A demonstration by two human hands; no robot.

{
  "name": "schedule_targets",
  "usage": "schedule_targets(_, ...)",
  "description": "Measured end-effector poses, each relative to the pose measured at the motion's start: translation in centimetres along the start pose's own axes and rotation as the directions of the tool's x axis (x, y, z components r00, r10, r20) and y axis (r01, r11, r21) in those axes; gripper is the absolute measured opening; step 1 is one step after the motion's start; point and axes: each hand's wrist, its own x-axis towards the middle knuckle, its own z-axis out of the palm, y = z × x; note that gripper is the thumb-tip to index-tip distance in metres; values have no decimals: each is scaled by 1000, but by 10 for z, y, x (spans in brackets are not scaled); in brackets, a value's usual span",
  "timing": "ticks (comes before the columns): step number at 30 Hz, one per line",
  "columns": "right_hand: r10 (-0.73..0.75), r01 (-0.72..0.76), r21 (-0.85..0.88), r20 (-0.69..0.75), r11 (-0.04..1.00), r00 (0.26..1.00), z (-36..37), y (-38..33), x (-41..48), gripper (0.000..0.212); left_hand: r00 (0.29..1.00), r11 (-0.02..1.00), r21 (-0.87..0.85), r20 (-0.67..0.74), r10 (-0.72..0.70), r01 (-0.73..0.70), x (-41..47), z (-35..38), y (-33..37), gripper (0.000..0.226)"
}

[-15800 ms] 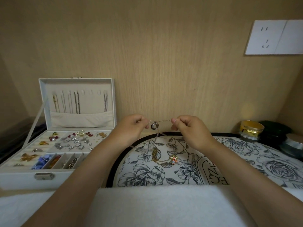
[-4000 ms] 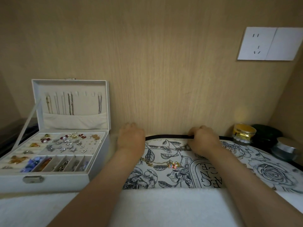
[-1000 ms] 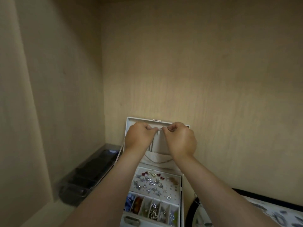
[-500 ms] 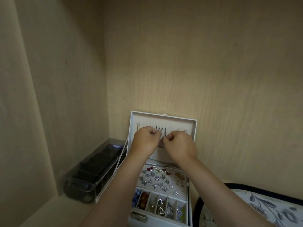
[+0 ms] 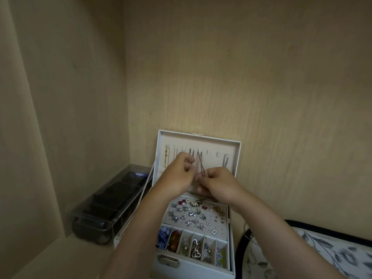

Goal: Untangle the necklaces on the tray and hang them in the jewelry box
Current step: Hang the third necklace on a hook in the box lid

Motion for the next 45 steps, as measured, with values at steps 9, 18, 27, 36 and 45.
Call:
schedule_targets(9,-221,165,-316,-150,934,964,-17,0,6,26,953,990,-92,295,-75,107,-13,7,7,16)
schedule_targets(18,-47,74,192,-141,979,989,-16,-22,7,25,970,984,-146,235,-61,97,-15,0,8,17)
schedule_targets(27,81,-74,-59,119,996,990,-11,-8,-4,19,988,990,-126,143,-51,69,-9,-12,10,16)
schedule_targets(36,-118,112,-108,-47,988,992,3,-7,14,28,995,996,-45,-74,71,-75,-3,-12,3,12)
schedule_targets(45,-229,207,-110,-267,972,936,-13,-26,39,23,960,840,511,-89,264,-184,-6,-7,-18,26)
